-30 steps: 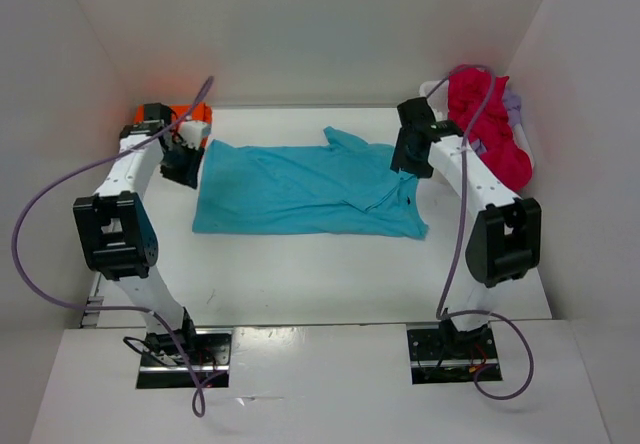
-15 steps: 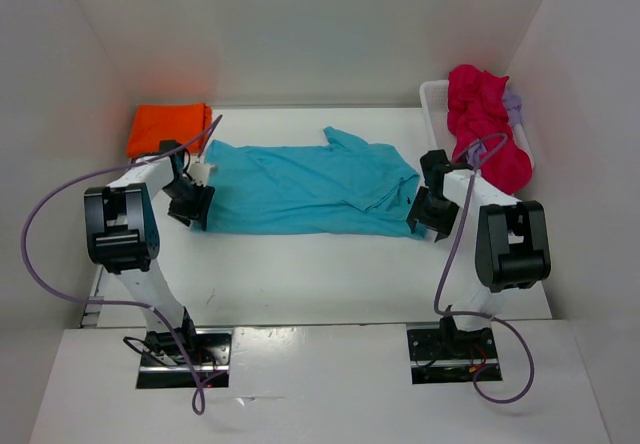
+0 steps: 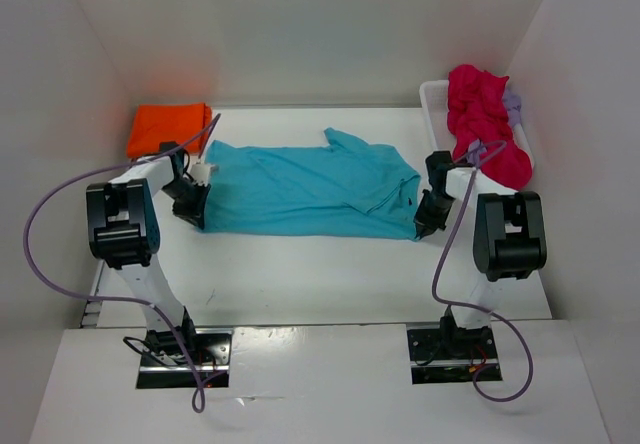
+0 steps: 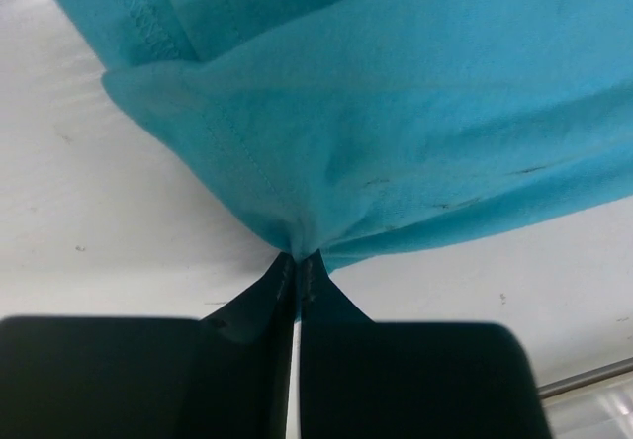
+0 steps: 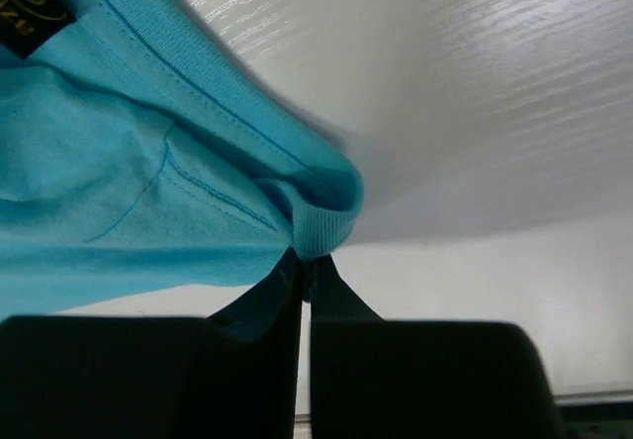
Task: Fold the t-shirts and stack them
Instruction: Fold the flattened tshirt in 1/3 of the way
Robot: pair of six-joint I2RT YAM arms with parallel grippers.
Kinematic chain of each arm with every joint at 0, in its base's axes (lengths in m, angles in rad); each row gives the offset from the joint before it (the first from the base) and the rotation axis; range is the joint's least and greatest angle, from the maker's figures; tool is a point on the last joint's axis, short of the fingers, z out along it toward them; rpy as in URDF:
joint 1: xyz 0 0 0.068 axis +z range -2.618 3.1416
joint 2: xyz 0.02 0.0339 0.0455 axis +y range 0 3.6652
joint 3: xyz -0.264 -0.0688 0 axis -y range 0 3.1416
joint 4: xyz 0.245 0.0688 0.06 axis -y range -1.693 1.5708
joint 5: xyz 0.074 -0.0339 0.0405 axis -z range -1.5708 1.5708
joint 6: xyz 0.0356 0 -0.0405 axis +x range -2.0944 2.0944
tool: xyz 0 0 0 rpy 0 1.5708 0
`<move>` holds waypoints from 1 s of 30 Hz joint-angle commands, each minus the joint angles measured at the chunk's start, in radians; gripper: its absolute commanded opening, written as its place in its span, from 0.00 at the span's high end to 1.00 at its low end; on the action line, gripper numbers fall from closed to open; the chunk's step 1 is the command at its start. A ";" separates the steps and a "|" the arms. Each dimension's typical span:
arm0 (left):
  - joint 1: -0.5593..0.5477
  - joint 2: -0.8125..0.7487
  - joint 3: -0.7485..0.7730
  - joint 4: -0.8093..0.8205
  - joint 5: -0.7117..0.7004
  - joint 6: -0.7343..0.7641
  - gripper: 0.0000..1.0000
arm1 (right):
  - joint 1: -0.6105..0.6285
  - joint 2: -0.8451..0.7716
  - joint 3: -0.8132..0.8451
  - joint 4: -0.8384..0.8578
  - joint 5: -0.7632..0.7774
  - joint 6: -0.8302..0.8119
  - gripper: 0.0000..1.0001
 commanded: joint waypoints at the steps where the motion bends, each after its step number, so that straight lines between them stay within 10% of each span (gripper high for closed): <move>1: 0.038 -0.059 -0.070 -0.022 -0.081 0.068 1.00 | -0.011 -0.080 0.071 -0.090 0.066 0.002 0.99; 23: 0.047 -0.320 -0.297 -0.199 -0.428 0.217 0.97 | 0.217 -0.246 -0.085 -0.386 0.049 0.188 0.94; 30: 0.060 -0.340 -0.295 -0.294 -0.433 0.217 0.46 | 0.268 -0.258 -0.009 -0.469 0.077 0.209 0.44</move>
